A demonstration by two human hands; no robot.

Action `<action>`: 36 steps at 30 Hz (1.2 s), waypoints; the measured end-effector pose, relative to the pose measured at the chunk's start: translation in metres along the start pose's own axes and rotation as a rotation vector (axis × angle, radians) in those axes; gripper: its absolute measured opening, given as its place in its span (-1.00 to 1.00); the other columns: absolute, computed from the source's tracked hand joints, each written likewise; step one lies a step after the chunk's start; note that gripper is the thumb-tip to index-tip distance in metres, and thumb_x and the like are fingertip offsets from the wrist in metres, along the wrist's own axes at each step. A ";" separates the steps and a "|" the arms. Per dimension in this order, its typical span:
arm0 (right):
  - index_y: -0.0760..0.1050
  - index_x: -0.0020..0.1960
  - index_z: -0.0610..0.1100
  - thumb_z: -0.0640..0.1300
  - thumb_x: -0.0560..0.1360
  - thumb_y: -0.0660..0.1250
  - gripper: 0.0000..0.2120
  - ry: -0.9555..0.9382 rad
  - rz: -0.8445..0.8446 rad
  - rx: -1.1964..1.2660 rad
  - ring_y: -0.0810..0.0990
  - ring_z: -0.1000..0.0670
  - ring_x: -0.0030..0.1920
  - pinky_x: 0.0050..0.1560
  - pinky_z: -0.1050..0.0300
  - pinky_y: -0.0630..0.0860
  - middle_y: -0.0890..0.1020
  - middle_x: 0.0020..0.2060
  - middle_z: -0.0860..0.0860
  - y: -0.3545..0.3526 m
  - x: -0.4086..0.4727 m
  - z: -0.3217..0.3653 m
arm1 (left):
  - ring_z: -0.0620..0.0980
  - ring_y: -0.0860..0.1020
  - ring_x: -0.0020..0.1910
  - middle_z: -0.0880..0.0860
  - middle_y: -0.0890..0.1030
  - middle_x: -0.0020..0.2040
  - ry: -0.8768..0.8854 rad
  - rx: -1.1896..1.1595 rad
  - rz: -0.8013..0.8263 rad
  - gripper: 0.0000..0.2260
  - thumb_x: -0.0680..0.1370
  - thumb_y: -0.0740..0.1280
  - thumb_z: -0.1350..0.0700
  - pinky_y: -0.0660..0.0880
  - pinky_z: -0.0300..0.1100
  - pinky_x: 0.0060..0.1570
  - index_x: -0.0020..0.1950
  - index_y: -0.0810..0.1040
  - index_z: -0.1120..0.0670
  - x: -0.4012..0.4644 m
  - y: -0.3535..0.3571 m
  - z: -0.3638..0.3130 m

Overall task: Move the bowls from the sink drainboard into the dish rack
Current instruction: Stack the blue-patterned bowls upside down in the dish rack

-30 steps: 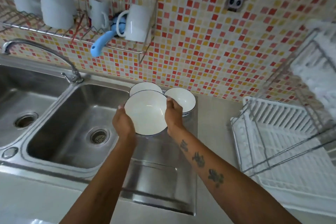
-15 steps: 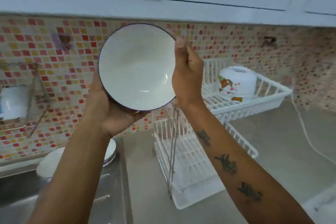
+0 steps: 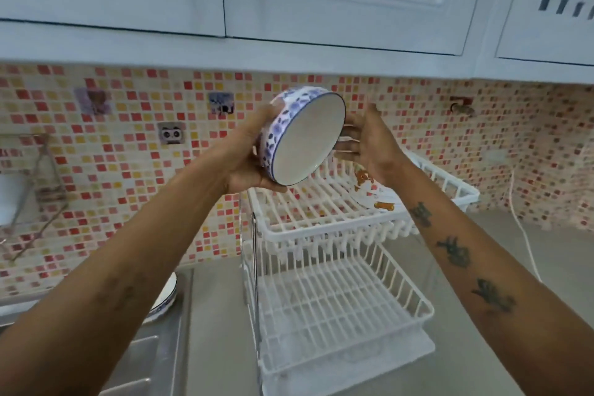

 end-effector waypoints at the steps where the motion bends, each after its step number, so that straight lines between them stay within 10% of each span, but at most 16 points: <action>1: 0.52 0.18 -0.10 0.27 0.57 -0.20 -0.34 0.052 0.048 -0.040 0.62 -0.10 0.01 0.09 0.03 0.51 0.62 0.00 -0.09 -0.003 0.006 -0.004 | 0.17 0.63 -0.01 0.14 0.64 0.11 -0.002 0.124 -0.051 -0.51 0.47 0.31 -0.29 0.62 0.13 -0.04 0.22 0.55 0.03 0.000 0.005 -0.001; 7: 0.48 0.22 -0.08 0.37 0.48 0.09 -0.40 0.289 0.228 -0.313 0.61 -0.11 0.10 0.18 -0.01 0.53 0.63 0.10 -0.10 0.002 0.026 -0.046 | -0.07 0.62 -0.11 0.00 0.60 0.02 0.076 0.707 -0.280 -0.36 0.19 0.61 -0.19 0.57 -0.27 -0.39 0.14 0.50 0.05 0.020 0.017 0.012; 12: 0.42 0.33 -0.10 0.33 0.21 0.36 -0.19 0.380 0.260 -0.349 0.62 -0.12 0.10 0.20 -0.09 0.55 0.63 0.16 -0.10 0.001 0.031 -0.078 | 0.03 0.57 0.13 0.02 0.57 0.18 0.083 1.029 -0.289 0.12 -0.17 0.51 -0.47 0.64 -0.03 0.01 0.27 0.47 0.05 0.039 0.013 0.032; 18: 0.42 0.31 -0.20 0.30 0.17 0.41 -0.14 0.383 0.231 -0.394 0.66 -0.14 0.03 0.15 -0.08 0.59 0.64 0.11 -0.13 -0.005 0.031 -0.090 | -0.01 0.50 0.03 0.01 0.56 0.11 0.079 1.198 -0.234 -0.23 0.17 0.63 -0.17 0.50 -0.19 -0.06 0.26 0.47 0.10 0.037 0.028 0.035; 36: 0.44 0.34 -0.18 0.27 0.49 0.16 -0.37 0.291 0.246 -0.741 0.55 -0.16 0.21 0.30 -0.06 0.44 0.55 0.28 -0.13 -0.004 0.024 -0.094 | 0.04 0.45 0.25 0.05 0.46 0.29 -0.065 1.302 -0.115 -0.15 0.28 0.55 -0.23 0.46 -0.09 0.22 0.43 0.32 0.10 0.035 0.032 0.042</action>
Point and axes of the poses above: each hand's wrist, its own x-axis towards the middle knuckle, its own y-axis out of the palm, z = x × y, the point moved 6 cm from there along x, towards the middle knuckle
